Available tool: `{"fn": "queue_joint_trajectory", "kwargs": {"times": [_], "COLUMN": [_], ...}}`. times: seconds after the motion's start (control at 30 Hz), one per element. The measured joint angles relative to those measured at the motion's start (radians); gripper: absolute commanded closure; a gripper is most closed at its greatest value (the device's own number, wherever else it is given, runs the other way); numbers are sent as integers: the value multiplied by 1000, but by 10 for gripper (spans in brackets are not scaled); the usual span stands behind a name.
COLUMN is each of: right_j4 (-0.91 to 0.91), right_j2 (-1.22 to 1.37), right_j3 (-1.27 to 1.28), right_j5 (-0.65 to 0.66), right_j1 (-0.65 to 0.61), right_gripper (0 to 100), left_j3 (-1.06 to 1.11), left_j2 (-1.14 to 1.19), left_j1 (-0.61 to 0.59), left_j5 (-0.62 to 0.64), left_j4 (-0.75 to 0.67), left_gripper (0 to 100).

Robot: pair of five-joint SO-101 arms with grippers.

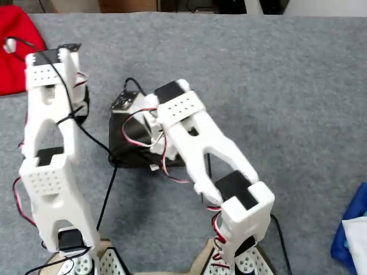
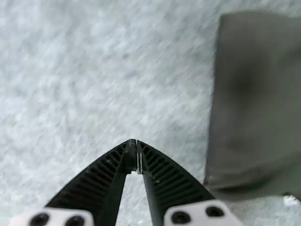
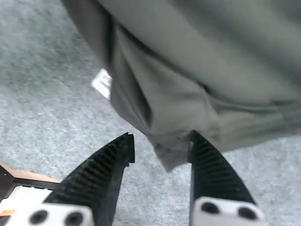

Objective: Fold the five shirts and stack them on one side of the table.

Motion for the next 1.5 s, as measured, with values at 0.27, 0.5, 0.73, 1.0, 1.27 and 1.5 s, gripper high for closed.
{"fn": "queue_joint_trajectory", "kwargs": {"times": [0.27,0.5,0.73,1.0,1.27,1.5], "right_j4": [-98,-74,61,143,149,150], "right_j2": [58,86,86,86,84,25], "right_j3": [-2,-75,-199,-227,-227,-226], "right_j5": [-60,-63,-25,114,143,126], "right_j1": [-29,11,86,133,135,114], "right_gripper": [964,978,977,976,878,846], "left_j3": [256,442,482,483,483,474], "left_j2": [-175,-259,-324,-327,-327,-247], "left_j1": [-143,-193,-152,29,222,285], "left_j5": [-64,-106,-110,-9,114,180], "left_j4": [-60,-167,-203,-308,-489,-585], "left_gripper": [980,980,980,980,980,980]}}
